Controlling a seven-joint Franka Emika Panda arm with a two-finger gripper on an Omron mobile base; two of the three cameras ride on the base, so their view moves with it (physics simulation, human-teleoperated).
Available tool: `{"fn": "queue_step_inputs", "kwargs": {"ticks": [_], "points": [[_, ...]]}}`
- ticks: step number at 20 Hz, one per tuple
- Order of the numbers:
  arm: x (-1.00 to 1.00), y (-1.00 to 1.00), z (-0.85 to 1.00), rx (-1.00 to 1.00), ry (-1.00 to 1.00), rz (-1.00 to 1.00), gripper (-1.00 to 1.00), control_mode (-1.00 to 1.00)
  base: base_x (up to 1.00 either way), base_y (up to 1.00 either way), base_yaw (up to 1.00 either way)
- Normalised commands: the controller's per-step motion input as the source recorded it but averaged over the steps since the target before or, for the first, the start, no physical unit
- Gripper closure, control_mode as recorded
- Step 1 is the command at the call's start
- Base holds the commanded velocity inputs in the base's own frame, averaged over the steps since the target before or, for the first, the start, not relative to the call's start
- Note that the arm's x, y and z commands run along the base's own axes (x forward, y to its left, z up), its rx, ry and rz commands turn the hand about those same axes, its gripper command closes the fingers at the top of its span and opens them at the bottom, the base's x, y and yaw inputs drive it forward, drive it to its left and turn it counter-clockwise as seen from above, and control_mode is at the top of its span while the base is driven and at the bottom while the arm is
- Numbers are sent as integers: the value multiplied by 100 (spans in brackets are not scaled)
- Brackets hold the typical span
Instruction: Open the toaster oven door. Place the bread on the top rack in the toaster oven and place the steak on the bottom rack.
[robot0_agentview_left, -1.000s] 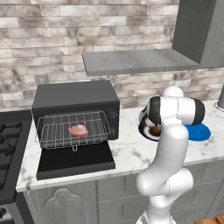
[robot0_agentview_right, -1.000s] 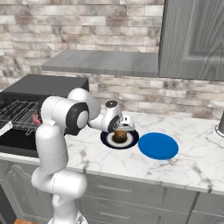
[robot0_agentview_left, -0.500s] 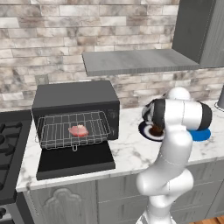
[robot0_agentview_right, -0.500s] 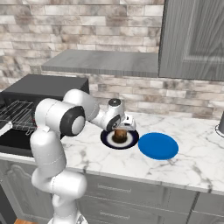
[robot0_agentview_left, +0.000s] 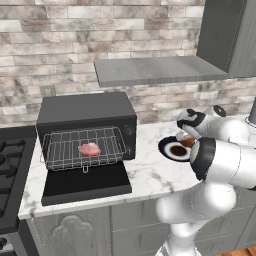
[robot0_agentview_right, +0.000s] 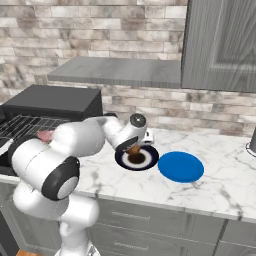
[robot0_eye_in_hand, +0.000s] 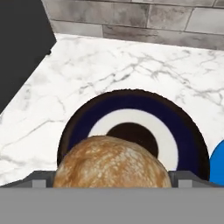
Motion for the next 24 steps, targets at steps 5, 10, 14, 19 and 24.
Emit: {"fn": "queue_step_inputs", "kwargs": {"ticks": [5, 10, 14, 19, 24], "points": [[-55, 13, 89, 3, 0, 36, 100, -100, 0, 0, 0], [-58, 44, 62, 0, 0, 38, 100, -100, 0, 0, 0], [-64, 47, 47, 0, 0, 33, 100, -100, 0, 0, 0], [-70, 44, 50, 0, -7, 22, 100, -100, 0, 0, 0], [-46, 61, 41, 0, -12, 15, 100, -100, 0, 0, 0]]}}
